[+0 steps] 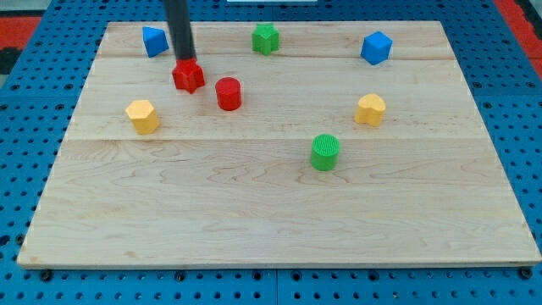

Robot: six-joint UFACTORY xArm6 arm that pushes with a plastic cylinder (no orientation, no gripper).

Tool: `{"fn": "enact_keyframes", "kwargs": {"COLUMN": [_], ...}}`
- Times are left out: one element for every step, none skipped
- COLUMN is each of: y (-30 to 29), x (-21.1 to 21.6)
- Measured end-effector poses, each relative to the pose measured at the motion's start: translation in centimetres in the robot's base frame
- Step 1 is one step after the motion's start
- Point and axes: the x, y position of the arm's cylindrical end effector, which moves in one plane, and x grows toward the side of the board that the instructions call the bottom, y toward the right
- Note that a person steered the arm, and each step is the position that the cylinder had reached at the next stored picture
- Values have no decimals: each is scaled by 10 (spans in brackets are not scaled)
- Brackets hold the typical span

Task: Push red star towards bottom right

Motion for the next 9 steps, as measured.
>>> {"fn": "enact_keyframes", "kwargs": {"y": [-5, 14, 71, 124, 51, 56, 147, 214, 240], "x": [57, 116, 170, 188, 133, 104, 167, 236, 245]}}
